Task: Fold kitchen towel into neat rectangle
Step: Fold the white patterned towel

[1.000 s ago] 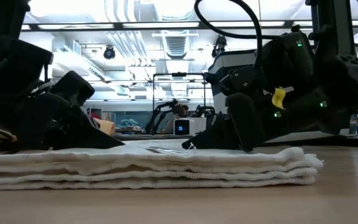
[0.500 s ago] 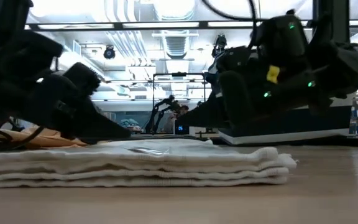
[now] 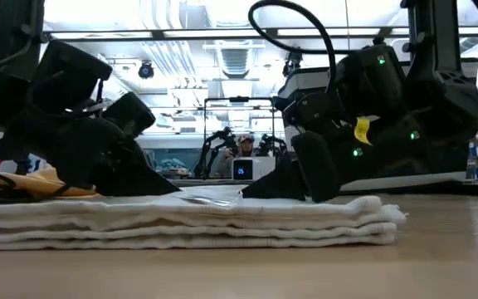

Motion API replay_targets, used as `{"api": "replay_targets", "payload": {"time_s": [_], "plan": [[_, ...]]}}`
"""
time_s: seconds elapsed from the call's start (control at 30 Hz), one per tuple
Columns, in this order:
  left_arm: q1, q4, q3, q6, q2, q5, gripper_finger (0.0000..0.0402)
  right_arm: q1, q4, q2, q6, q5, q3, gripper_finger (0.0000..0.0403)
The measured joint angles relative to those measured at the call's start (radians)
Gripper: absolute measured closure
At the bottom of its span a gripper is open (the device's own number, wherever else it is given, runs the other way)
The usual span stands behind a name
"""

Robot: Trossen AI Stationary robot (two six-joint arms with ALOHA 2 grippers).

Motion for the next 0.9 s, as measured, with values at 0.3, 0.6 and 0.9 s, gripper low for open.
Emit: {"api": "replay_targets", "payload": {"time_s": [0.3, 0.6, 0.9], "plan": [[0.005, 0.011, 0.014, 0.030, -0.028, 0.001, 0.0401, -0.004, -0.056, 0.051, -0.008, -0.061, 0.143, 0.0403], [0.005, -0.016, 0.013, 0.021, -0.028, 0.018, 0.0402, -0.009, -0.124, 0.077, 0.042, -0.050, 0.158, 0.0403], [0.005, -0.013, -0.018, 0.007, -0.091, 0.106, 0.0402, 0.017, -0.033, -0.023, -0.058, -0.045, 0.111, 0.0403]]}}
